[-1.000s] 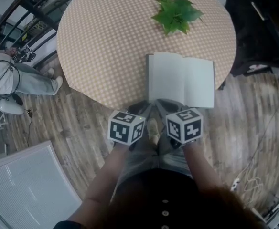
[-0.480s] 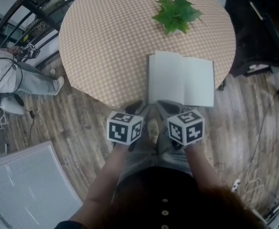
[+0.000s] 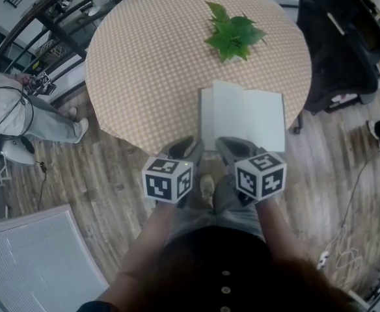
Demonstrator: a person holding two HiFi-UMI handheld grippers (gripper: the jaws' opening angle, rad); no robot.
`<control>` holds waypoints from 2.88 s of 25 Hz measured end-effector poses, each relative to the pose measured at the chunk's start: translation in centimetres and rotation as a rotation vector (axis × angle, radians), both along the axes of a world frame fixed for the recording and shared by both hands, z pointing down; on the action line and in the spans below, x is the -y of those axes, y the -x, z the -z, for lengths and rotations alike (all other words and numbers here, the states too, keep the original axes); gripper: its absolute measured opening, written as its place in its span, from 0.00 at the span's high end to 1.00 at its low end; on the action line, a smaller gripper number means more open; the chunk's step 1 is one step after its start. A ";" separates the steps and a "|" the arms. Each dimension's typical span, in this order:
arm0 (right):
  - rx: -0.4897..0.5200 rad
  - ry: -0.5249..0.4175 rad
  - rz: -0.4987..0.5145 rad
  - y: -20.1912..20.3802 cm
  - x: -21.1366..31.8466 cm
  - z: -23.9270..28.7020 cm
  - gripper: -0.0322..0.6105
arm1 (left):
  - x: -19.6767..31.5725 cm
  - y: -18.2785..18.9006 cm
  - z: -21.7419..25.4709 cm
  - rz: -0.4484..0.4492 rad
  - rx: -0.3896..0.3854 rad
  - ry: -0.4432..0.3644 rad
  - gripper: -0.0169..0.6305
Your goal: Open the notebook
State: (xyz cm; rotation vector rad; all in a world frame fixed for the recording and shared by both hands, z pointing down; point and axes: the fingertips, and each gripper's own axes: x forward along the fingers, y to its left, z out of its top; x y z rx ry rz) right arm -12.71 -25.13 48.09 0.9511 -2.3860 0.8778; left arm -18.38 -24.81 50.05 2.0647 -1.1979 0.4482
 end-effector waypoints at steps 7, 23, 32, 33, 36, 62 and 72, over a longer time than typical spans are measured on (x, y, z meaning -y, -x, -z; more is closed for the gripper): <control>0.031 -0.121 -0.071 -1.2 1.0 5.0 0.93 | 1.3 -2.0 5.3 -0.033 -0.074 -0.124 0.89; 0.076 -0.330 -0.174 -4.4 0.3 11.3 0.93 | 0.3 -5.8 12.3 -0.091 -0.143 -0.317 0.96; 0.059 -0.355 -0.140 -3.5 -0.4 12.0 0.93 | -0.2 -6.5 11.8 -0.116 -0.150 -0.289 0.96; 0.057 -0.358 -0.134 -3.4 -0.5 12.1 0.93 | -0.2 -6.6 11.9 -0.116 -0.151 -0.290 0.96; 0.050 -0.359 -0.129 -3.5 -0.7 12.2 0.93 | -0.2 -6.8 12.1 -0.118 -0.148 -0.299 0.96; 0.051 -0.331 -0.162 -5.5 -0.4 10.8 0.93 | 0.1 -8.5 10.6 -0.171 -0.062 -0.305 0.96; 0.052 -0.323 -0.185 -6.2 -0.6 10.4 0.93 | 0.2 -9.2 10.2 -0.191 -0.063 -0.286 0.96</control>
